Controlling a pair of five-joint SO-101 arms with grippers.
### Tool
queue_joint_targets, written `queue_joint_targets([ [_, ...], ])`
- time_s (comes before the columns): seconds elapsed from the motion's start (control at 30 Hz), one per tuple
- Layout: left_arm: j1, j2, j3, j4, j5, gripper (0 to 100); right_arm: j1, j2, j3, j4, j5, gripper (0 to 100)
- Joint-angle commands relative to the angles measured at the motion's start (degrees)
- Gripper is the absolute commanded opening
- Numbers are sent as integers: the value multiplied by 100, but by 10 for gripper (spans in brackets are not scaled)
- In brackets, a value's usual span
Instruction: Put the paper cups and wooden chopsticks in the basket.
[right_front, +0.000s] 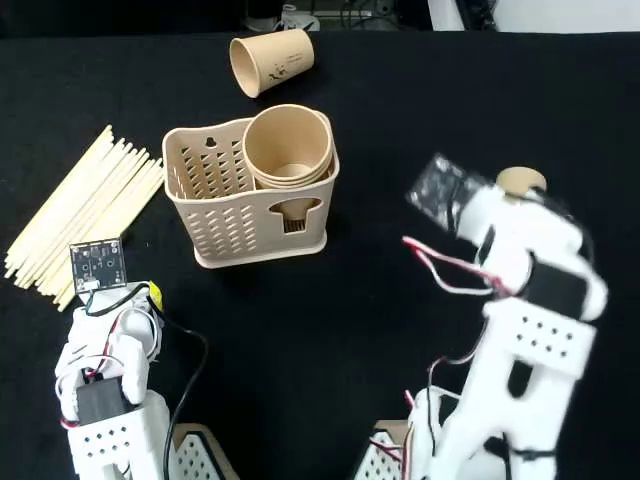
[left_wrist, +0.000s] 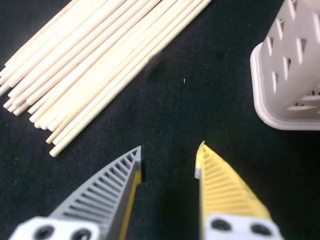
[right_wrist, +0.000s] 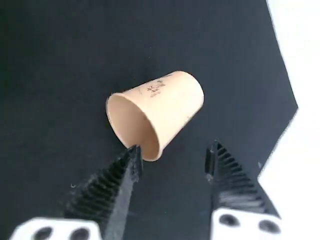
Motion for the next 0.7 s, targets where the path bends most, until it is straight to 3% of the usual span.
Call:
queue_joint_targets([
  [0.0,-22,-44,110,-105,-26,180,316,-453,1631,-1934,229,222],
  [0.13,-22,-44,110,-105,-26,180,413,-488,2853,-3490,492,222],
  [0.23,-22,-44,110,-105,-26,179,396,-479,3187,-3991,492,223],
  [0.47,-22,-44,110,-79,-26,177,413,593,2914,-4826,484,220],
  [0.67,-57,-44,110,-97,-18,179,440,2264,2501,-6787,149,187],
])
